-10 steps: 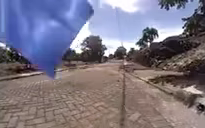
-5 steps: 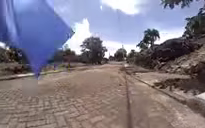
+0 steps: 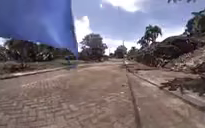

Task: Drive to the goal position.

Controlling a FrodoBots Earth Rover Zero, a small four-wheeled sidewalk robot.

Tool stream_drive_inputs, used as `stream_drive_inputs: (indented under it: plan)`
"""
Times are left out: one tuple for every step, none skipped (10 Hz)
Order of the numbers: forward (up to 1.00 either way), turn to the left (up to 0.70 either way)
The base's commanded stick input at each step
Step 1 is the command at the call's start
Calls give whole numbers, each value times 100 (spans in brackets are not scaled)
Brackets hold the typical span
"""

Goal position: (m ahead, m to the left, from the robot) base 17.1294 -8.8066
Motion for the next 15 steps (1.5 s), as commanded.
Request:
stream_drive_inputs:
  plan:
    - [70, 0]
    - [70, 0]
    - [70, 0]
    - [70, 0]
    - [70, 2]
    - [70, 16]
    - [70, 21]
    - [70, 0]
    - [70, 0]
    - [70, 0]
    - [70, 0]
    - [70, 0]
    - [70, 9]
    - [70, 22]
    - [70, 6]
